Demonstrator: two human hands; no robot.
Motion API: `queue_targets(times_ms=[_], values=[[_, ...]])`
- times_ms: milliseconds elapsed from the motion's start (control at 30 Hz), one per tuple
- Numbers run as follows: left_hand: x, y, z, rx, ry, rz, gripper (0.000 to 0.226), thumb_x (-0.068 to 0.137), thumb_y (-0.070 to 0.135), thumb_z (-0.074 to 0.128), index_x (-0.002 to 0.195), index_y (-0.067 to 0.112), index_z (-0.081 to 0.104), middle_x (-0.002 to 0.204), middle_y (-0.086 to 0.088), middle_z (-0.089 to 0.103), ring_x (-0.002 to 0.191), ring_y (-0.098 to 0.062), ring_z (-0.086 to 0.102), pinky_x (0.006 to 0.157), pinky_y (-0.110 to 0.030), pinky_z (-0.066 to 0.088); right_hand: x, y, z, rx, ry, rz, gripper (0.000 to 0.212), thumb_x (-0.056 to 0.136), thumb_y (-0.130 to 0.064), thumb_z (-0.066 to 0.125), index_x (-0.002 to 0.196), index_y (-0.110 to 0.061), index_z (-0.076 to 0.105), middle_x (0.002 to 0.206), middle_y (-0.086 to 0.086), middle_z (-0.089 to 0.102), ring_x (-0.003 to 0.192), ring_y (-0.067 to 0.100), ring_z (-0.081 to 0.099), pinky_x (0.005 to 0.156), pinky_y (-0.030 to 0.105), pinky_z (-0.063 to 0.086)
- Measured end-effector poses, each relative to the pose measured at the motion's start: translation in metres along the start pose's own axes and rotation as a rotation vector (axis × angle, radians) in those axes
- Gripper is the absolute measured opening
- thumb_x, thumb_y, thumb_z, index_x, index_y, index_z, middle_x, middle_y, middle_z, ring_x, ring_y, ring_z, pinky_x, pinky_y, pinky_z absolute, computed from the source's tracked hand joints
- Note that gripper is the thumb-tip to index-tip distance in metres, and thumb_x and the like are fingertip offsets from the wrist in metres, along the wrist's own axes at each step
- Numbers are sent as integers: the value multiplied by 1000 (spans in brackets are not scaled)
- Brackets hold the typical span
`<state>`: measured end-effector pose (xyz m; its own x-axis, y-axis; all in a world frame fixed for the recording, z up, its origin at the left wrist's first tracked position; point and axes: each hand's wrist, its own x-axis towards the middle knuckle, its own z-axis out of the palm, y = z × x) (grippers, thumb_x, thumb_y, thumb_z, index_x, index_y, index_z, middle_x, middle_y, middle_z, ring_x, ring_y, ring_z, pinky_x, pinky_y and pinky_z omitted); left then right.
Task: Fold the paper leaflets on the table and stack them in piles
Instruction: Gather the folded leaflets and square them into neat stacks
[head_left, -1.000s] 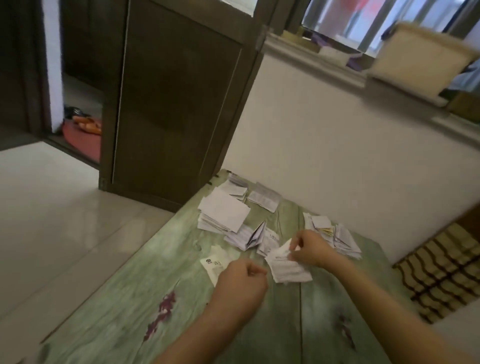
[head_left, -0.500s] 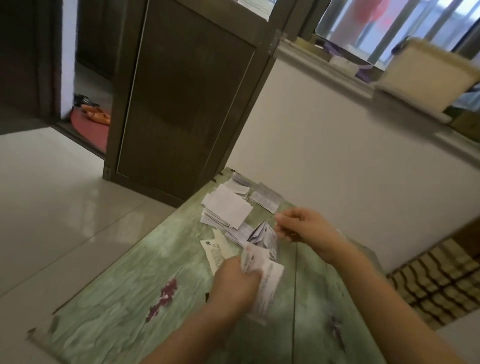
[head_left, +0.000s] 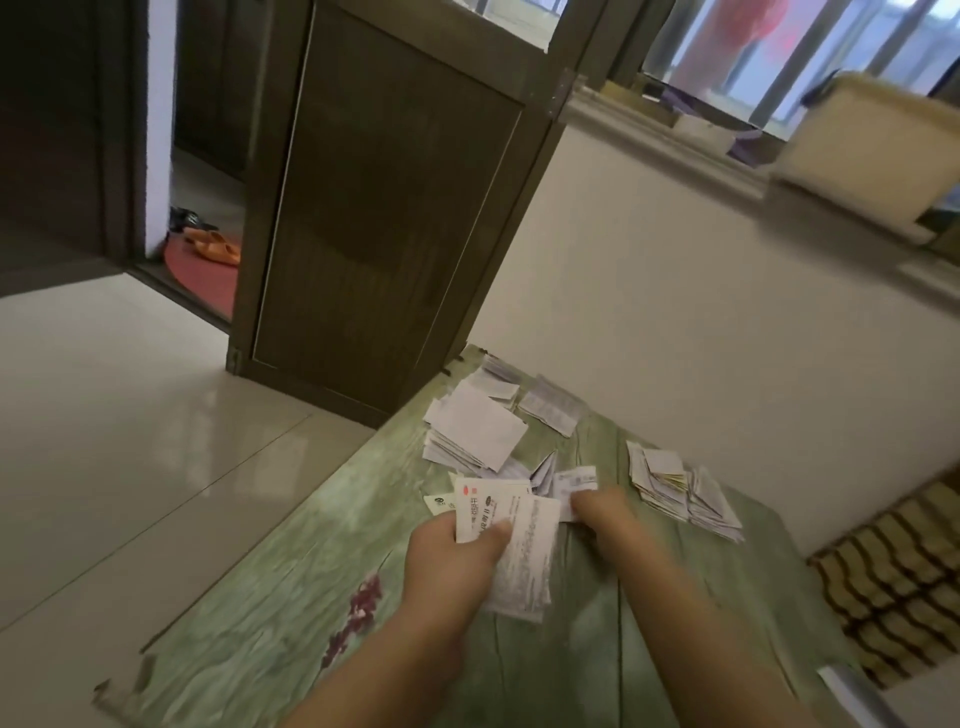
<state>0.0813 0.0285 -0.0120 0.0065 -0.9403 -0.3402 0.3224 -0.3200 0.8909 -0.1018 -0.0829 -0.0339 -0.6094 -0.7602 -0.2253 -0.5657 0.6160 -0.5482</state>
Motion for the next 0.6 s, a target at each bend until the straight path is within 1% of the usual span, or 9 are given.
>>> queue_targets(times_ms=[33, 100, 133, 200, 300, 400, 467, 533, 600], values=[[1, 1, 1, 10, 18, 12, 10, 93, 11, 56, 93, 7, 66, 77, 2, 65, 68, -12, 60, 44, -18, 41, -2, 5, -5, 141, 54, 16, 30, 94, -16, 46, 113, 3, 59, 108, 17, 63, 92, 31, 60, 76, 37, 49], [3, 0, 2, 27, 64, 32, 15, 97, 13, 48, 99, 9, 63, 81, 4, 61, 69, -11, 57, 43, -18, 38, -23, 8, -18, 396, 119, -59, 29, 98, -19, 40, 106, 1, 60, 88, 13, 61, 70, 24, 53, 58, 32, 41], [5, -1, 2, 18, 88, 37, 20, 99, 14, 44, 106, 9, 62, 86, 2, 60, 74, -14, 57, 49, -20, 40, -41, 5, -25, 526, 101, -115, 27, 99, -18, 40, 100, -2, 61, 78, 9, 59, 63, 20, 49, 53, 29, 37], [9, -1, 2, -9, 114, 32, 27, 101, 15, 38, 114, 8, 61, 92, 1, 59, 83, -18, 57, 63, -27, 45, -94, -3, -35, 686, 22, -299, 25, 98, -16, 42, 85, -6, 60, 70, 4, 57, 57, 14, 48, 50, 24, 37], [6, 0, 3, -47, 73, -17, 23, 101, 16, 38, 95, 11, 59, 80, 2, 63, 76, -17, 61, 66, -29, 49, -149, -6, -18, 602, -118, -515, 23, 97, -16, 45, 82, -5, 59, 76, 5, 63, 61, 8, 58, 48, 16, 44], [0, 3, 3, -102, 16, -19, 30, 100, 25, 41, 89, 13, 65, 80, -5, 70, 75, -21, 67, 71, -34, 54, -157, -1, 12, 517, -62, -526, 20, 95, -20, 49, 81, -9, 58, 89, 11, 62, 72, 12, 59, 55, 18, 43], [-5, 7, 2, -173, 0, -17, 38, 101, 35, 33, 83, 21, 63, 85, -6, 70, 79, -22, 67, 77, -38, 55, -159, -1, 20, 522, 11, -542, 15, 94, -17, 50, 82, -10, 56, 87, 10, 60, 75, 14, 58, 56, 16, 42], [-7, 9, -2, -153, 20, -17, 36, 100, 37, 32, 81, 23, 60, 82, 0, 67, 75, -17, 64, 67, -31, 53, -169, -4, 24, 527, 10, -600, 8, 95, -13, 50, 87, -12, 51, 81, 1, 56, 69, -4, 57, 52, 11, 42], [-6, 9, -6, -123, 68, -3, 23, 100, 25, 40, 99, 16, 62, 88, 1, 66, 77, -15, 63, 63, -26, 52, -178, -4, 30, 455, -69, -668, 4, 97, -17, 47, 95, -21, 46, 84, -11, 55, 71, -17, 54, 53, 8, 44]])
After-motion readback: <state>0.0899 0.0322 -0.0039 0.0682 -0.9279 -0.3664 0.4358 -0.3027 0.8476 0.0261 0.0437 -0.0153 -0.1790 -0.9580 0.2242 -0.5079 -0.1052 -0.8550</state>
